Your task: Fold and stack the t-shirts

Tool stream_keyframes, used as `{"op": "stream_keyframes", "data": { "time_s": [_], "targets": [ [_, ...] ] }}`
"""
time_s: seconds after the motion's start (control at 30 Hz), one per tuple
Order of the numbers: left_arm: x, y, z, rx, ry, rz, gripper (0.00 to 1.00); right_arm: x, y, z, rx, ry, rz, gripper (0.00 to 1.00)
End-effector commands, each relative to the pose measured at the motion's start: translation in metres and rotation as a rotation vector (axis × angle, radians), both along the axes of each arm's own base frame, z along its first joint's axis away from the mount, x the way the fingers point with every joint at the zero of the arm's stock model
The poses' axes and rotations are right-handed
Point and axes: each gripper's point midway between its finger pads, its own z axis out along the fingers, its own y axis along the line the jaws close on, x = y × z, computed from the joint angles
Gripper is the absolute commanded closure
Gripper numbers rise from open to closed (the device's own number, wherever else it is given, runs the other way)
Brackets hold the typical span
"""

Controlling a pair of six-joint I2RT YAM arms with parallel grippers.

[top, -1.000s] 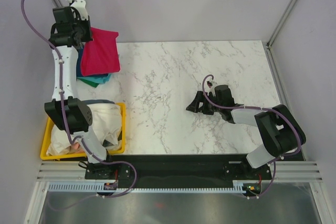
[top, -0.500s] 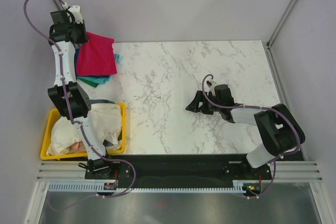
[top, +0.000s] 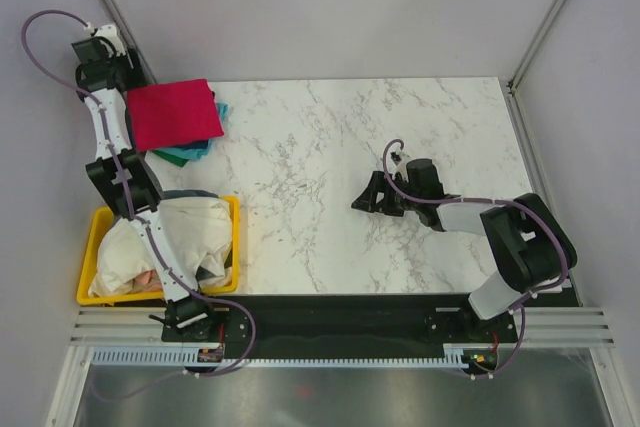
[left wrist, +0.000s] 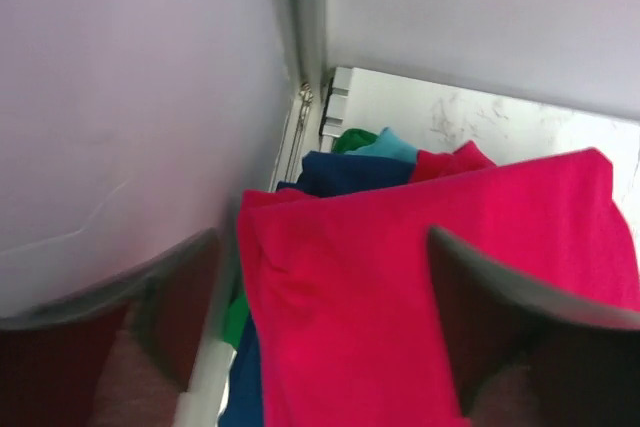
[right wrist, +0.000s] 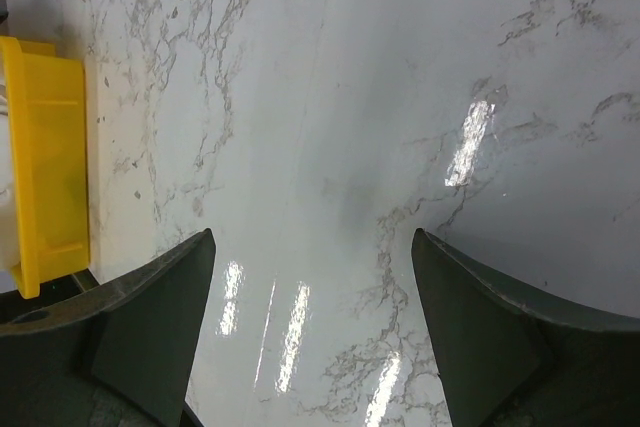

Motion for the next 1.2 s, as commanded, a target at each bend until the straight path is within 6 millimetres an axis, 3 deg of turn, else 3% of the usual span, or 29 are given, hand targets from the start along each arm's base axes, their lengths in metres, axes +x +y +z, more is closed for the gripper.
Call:
{"op": "stream_keyframes", "data": {
  "time_s": [0.0, 0.13, 0.27, 0.33, 0.37, 0.4, 0.43, 0.47, 0.5, 0.53, 0.57, 0.6, 0.63, 0.67, 0.7, 0.73, 0.77, 0.8, 0.83, 0.87, 0.9, 0.93, 0.97, 1.0, 1.03, 1.1, 1.13, 1.17],
  "targets": [
    [0.001, 0.033, 0.040, -0.004, -0.133, 0.124, 0.01, 0.003, 0.003, -0.003, -0.002, 0.009, 0.010, 0.12],
    [-0.005, 0.018, 0.074, -0.069, -0.192, 0.121, 0.00, 0.005, 0.004, -0.002, 0.006, 0.005, 0.011, 0.12],
    [-0.019, -0.016, 0.126, -0.106, -0.261, 0.098, 0.00, 0.004, 0.004, 0.000, 0.008, -0.002, 0.012, 0.12],
    [-0.024, -0.034, 0.138, -0.131, -0.272, 0.087, 0.00, 0.005, 0.004, 0.001, 0.009, -0.008, 0.010, 0.12],
    [-0.029, -0.042, 0.134, -0.137, -0.255, 0.095, 0.00, 0.005, 0.004, 0.001, 0.010, -0.010, 0.010, 0.12],
    [-0.037, -0.064, 0.156, -0.127, -0.280, 0.073, 0.00, 0.004, 0.003, 0.000, 0.008, -0.006, 0.009, 0.12],
    [-0.044, -0.075, 0.163, -0.119, -0.284, 0.079, 0.00, 0.004, 0.003, 0.001, 0.008, -0.010, 0.008, 0.12],
    [-0.049, -0.087, 0.151, -0.122, -0.249, 0.076, 0.00, 0.004, 0.003, 0.001, 0.009, -0.011, 0.006, 0.12],
    [-0.061, -0.116, 0.176, -0.107, -0.283, 0.043, 0.00, 0.004, 0.003, 0.001, 0.008, -0.014, 0.006, 0.12],
    [-0.068, -0.130, 0.177, -0.106, -0.278, 0.033, 0.01, 0.004, 0.003, 0.002, 0.009, -0.014, 0.005, 0.12],
    [-0.071, -0.155, 0.158, -0.129, -0.231, 0.009, 0.00, 0.004, 0.002, 0.002, 0.006, -0.016, 0.002, 0.12],
    [-0.079, -0.169, 0.159, -0.146, -0.228, 0.002, 0.00, 0.004, 0.002, 0.002, 0.005, -0.018, 0.001, 0.12],
    [-0.096, -0.182, 0.174, -0.165, -0.255, -0.012, 0.00, 0.004, 0.002, 0.003, 0.006, -0.019, -0.001, 0.12],
    [-0.105, -0.205, 0.150, -0.213, -0.200, -0.034, 0.00, 0.004, 0.001, 0.002, 0.002, -0.018, -0.003, 0.12],
    [-0.113, -0.216, 0.146, -0.229, -0.196, -0.055, 0.00, 0.004, 0.001, 0.003, 0.002, -0.021, -0.004, 0.12],
    [-0.134, -0.229, 0.163, -0.240, -0.236, -0.077, 0.00, 0.003, 0.000, 0.003, 0.002, -0.020, -0.006, 0.12],
    [-0.145, -0.250, 0.125, -0.259, -0.162, -0.120, 0.00, 0.004, -0.001, 0.003, -0.002, -0.022, -0.012, 0.12],
    [-0.154, -0.253, 0.118, -0.267, -0.164, -0.131, 0.00, 0.003, -0.001, 0.005, -0.001, -0.030, -0.015, 0.12],
    [-0.164, -0.277, 0.118, -0.290, -0.181, -0.197, 0.00, 0.003, -0.002, 0.006, -0.001, -0.033, -0.019, 0.12],
    [-0.187, -0.288, 0.096, -0.317, -0.146, -0.227, 0.00, 0.003, -0.003, 0.007, -0.004, -0.041, -0.025, 0.12],
    [-0.198, -0.293, 0.088, -0.336, -0.134, -0.239, 0.00, 0.003, -0.007, 0.008, -0.011, -0.049, -0.042, 0.12],
    [-0.215, -0.299, 0.054, -0.368, -0.061, -0.255, 0.00, 0.003, -0.007, 0.010, -0.010, -0.057, -0.045, 0.11],
    [-0.234, -0.303, 0.061, -0.378, -0.087, -0.279, 0.00, 0.002, -0.008, 0.011, -0.009, -0.061, -0.046, 0.11],
    [-0.246, -0.306, 0.051, -0.387, -0.071, -0.292, 0.00, 0.003, -0.010, 0.012, -0.015, -0.070, -0.057, 0.10],
    [-0.264, -0.311, 0.020, -0.409, -0.009, -0.310, 0.00, 0.002, -0.010, 0.011, -0.017, -0.068, -0.059, 0.10],
    [-0.291, -0.313, 0.020, -0.404, -0.043, -0.344, 0.00, 0.003, -0.011, 0.011, -0.019, -0.066, -0.061, 0.10],
    [-0.305, -0.313, -0.001, -0.402, -0.013, -0.344, 0.00, 0.003, -0.010, 0.012, -0.018, -0.067, -0.060, 0.10],
    [-0.315, -0.311, -0.007, -0.390, -0.006, -0.346, 0.00, 0.003, -0.011, 0.011, -0.020, -0.065, -0.061, 0.09]
  ]
}}
